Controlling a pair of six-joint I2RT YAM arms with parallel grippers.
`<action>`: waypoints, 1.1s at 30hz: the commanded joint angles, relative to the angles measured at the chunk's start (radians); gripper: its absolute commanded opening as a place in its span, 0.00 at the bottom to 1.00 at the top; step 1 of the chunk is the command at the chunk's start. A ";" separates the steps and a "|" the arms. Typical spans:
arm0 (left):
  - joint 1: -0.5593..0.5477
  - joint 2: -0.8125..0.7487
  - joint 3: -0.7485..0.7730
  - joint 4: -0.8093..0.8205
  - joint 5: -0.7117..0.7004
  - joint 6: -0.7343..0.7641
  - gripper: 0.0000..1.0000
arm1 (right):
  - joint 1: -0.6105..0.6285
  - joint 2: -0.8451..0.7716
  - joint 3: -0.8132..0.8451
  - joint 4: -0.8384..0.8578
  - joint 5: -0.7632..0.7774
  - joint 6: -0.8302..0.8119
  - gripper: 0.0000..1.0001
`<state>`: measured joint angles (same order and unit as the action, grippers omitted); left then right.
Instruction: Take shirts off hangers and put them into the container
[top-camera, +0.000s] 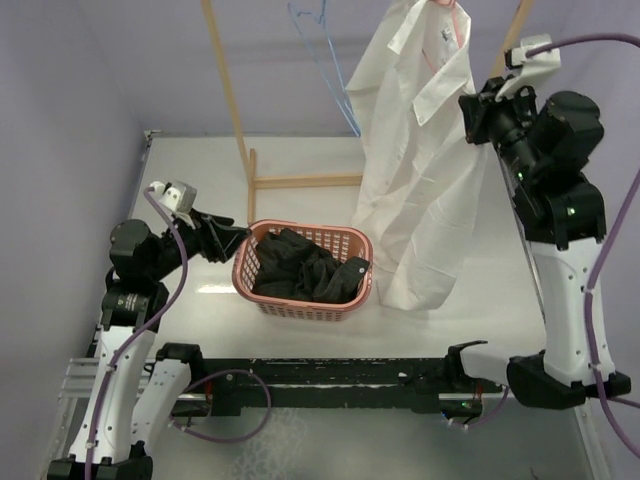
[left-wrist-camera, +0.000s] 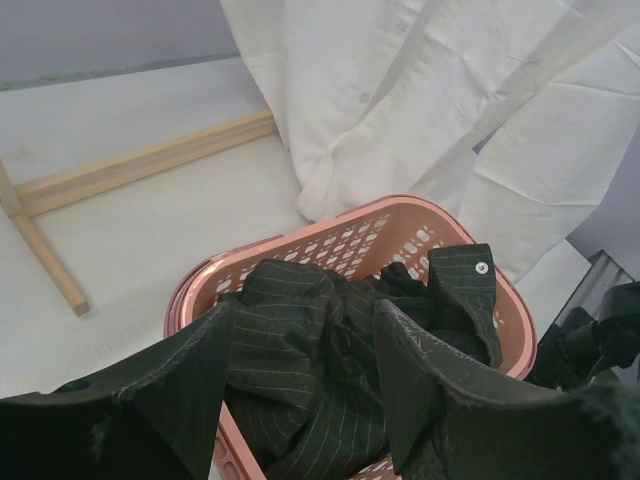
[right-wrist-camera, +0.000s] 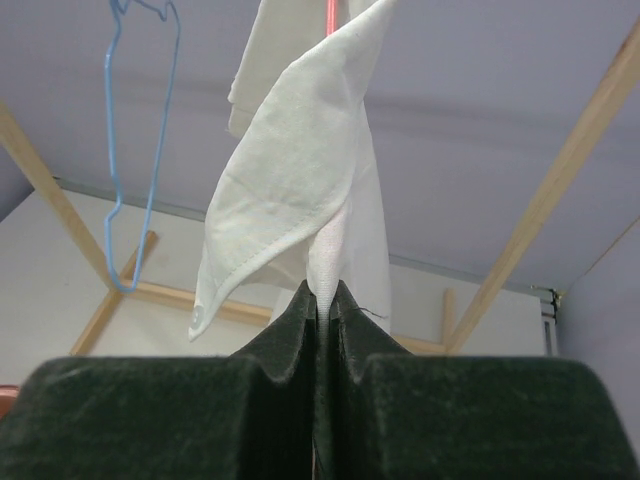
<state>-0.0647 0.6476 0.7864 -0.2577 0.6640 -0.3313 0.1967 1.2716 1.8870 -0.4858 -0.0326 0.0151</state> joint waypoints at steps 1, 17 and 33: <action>0.002 0.002 -0.011 0.121 0.075 -0.028 0.61 | 0.007 -0.150 -0.043 0.065 0.021 -0.022 0.00; -0.381 0.430 0.598 -0.104 0.015 0.251 0.61 | 0.007 -0.644 -0.492 -0.281 -0.323 0.081 0.00; -0.725 0.612 0.713 -0.101 -0.310 0.475 0.62 | 0.007 -0.828 -0.518 -0.507 -0.494 0.108 0.00</action>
<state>-0.7300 1.2427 1.4292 -0.3870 0.4641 0.0570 0.1982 0.4541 1.3380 -1.0126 -0.4721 0.0986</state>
